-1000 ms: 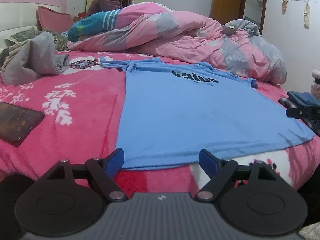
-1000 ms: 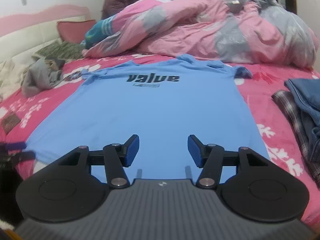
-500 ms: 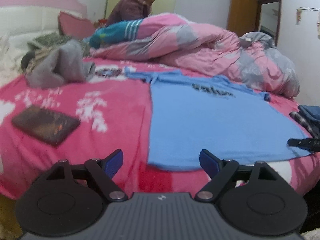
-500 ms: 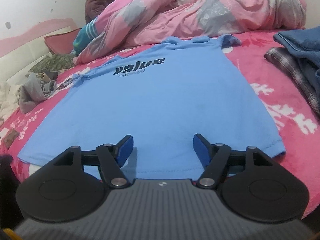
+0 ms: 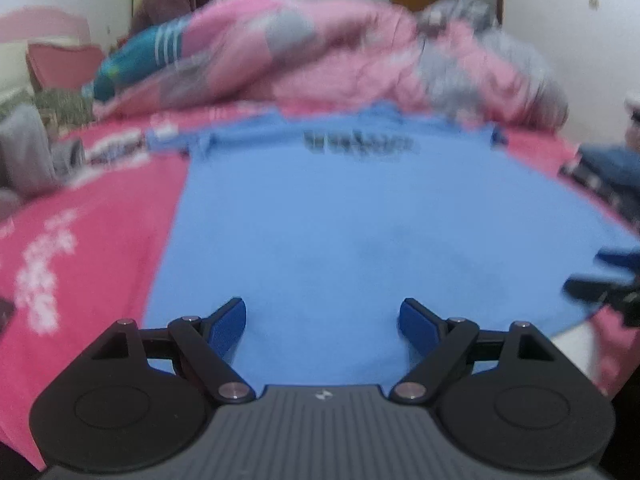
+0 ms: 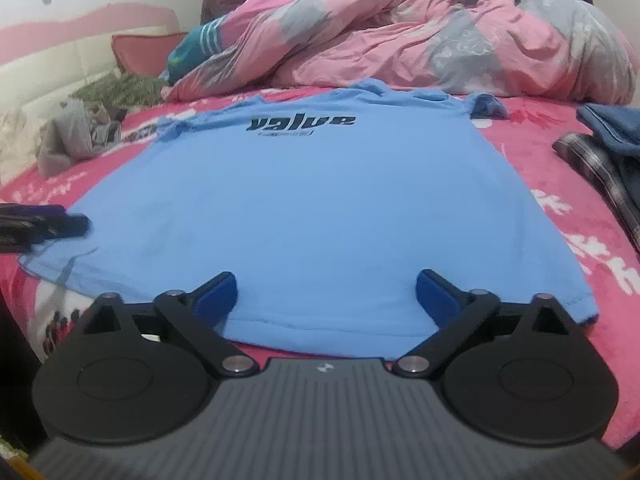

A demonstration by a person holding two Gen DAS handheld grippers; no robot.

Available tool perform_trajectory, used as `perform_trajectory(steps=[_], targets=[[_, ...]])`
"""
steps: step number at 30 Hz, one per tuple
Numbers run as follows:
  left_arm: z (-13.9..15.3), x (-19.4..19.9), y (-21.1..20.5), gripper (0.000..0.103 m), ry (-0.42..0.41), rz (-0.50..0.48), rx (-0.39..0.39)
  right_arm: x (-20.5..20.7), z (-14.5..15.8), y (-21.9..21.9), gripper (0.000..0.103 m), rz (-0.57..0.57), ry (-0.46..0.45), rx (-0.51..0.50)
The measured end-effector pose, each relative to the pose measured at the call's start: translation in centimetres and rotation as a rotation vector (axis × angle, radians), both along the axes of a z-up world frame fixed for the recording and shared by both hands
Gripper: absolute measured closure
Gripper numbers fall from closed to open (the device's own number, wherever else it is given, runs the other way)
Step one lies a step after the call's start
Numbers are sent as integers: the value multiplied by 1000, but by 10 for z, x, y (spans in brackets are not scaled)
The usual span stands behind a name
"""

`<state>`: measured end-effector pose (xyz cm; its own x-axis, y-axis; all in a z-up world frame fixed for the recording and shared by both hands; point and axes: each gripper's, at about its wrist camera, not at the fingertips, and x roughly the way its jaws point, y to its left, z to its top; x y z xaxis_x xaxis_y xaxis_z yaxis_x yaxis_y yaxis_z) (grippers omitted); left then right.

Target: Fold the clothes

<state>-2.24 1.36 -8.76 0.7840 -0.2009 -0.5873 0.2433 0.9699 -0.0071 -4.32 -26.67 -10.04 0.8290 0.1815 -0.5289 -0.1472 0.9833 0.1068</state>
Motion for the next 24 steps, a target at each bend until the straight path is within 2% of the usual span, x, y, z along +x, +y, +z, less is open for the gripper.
perform_trajectory(steps=[3, 10, 15, 17, 19, 24], targets=[[-5, -7, 3, 13, -25, 7, -13, -2, 1, 6, 1, -13, 9, -26], [-6, -6, 6, 10, -28, -9, -23, -18, 19, 18, 1, -35, 48, -55], [-5, -5, 6, 8, -20, -2, -25, -11, 43, 24, 1, -24, -34, -59], [-5, -4, 5, 3, -7, 0, -23, 4, 45, 24, 1, -51, -39, -73], [-4, -3, 4, 0, 9, 1, -18, 20, 43, 22, 1, -86, -20, -64], [-1, 2, 3, 0, 53, 4, -11, 54, 15, 16, 1, -147, 107, -26]])
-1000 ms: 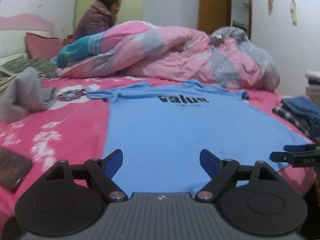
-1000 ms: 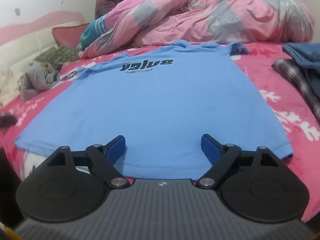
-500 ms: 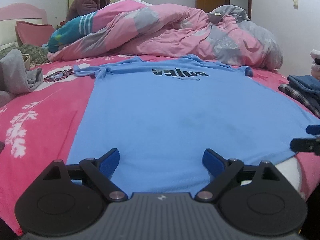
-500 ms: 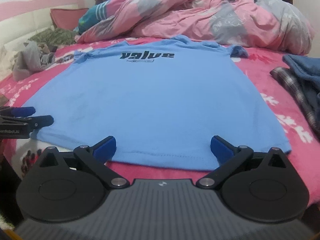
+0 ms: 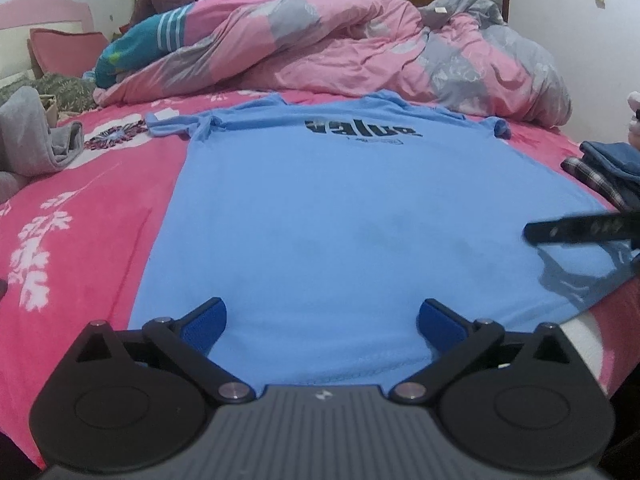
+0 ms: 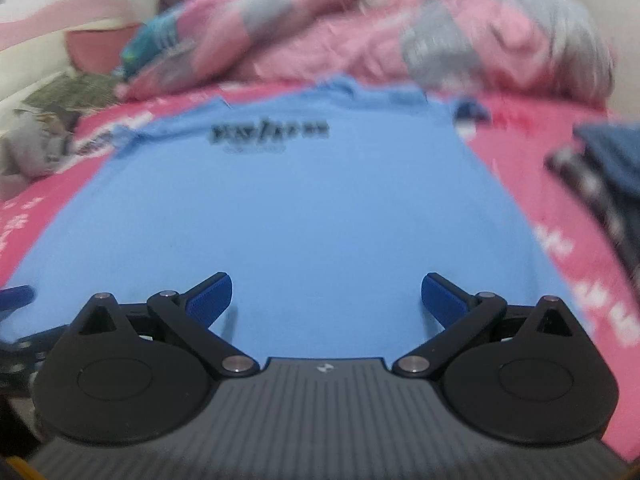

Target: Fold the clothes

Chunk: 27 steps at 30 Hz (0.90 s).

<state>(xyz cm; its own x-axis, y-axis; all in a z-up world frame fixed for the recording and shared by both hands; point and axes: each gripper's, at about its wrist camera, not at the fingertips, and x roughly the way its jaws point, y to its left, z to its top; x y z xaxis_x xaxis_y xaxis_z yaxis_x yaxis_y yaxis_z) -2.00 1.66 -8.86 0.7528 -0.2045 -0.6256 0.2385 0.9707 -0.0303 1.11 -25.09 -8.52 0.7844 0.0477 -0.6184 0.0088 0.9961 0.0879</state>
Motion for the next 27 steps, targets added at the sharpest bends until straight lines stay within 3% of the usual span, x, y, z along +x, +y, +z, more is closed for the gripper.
perform_trajectory(steps=[4, 13, 27], targets=[[3, 2, -2, 0, 30, 17, 9, -1, -8, 16, 1, 2, -4, -104], [12, 15, -9, 0, 137, 59, 36, 2, -5, 11, 1, -14, 28, -68], [15, 23, -11, 0, 210, 54, 53, 3, -4, 9, 1, -37, 37, -35]])
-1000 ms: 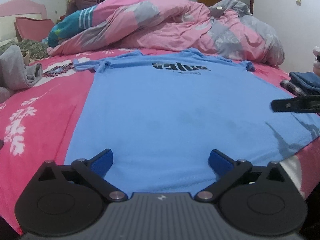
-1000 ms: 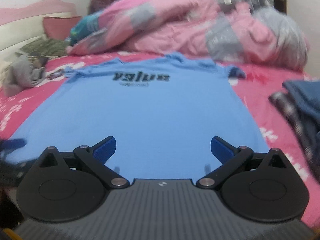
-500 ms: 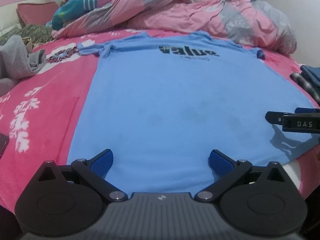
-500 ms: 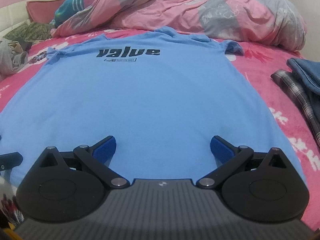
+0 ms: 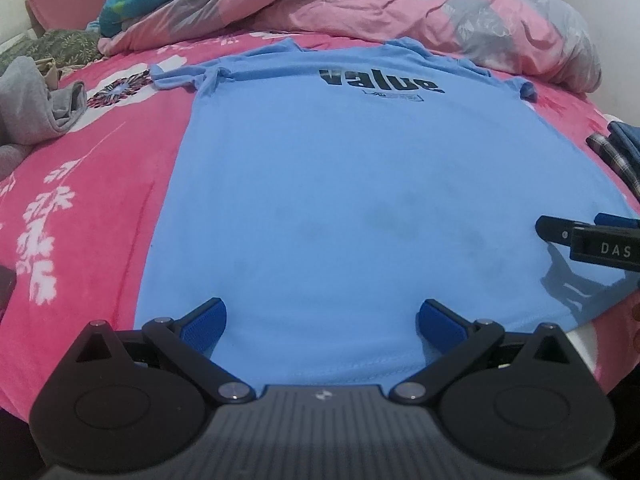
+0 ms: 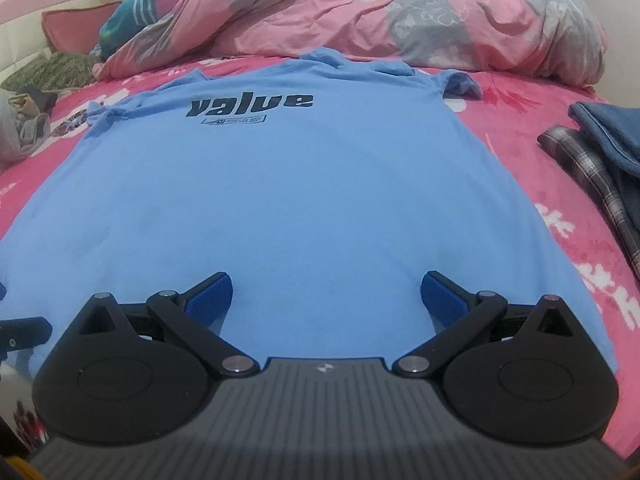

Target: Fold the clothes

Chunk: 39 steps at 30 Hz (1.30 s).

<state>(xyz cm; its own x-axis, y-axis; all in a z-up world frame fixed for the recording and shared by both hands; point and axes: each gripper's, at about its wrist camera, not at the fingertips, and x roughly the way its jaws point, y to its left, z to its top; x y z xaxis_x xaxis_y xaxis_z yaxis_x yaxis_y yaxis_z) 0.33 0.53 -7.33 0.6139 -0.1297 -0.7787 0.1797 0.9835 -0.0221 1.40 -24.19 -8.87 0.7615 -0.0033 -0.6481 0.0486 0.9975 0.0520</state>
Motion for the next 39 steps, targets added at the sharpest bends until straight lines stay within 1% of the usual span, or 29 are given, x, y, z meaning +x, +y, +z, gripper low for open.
perform_trajectory(steps=[9, 19, 25, 29, 34, 36, 39], targets=[[2, 3, -3, 0, 21, 22, 7, 3, 2, 1, 1, -4, 17, 4], [-2, -2, -3, 0, -32, -9, 15, -2, -2, 0, 1, 19, -11, -15], [-3, -6, -2, 0, -73, -42, 12, -7, -2, -3, 1, 72, -41, -23], [3, -5, 3, 0, -89, -56, -15, -8, 3, -14, 1, 103, -56, 21], [23, 1, 16, 0, -179, -52, -114, -9, 30, -30, 1, 91, -173, 11], [28, 13, 19, 0, -211, -47, -142, 5, 40, -37, 1, 101, -195, 9], [27, 35, 18, 0, -223, -38, -138, 37, 49, -43, 2, 124, -197, -1]])
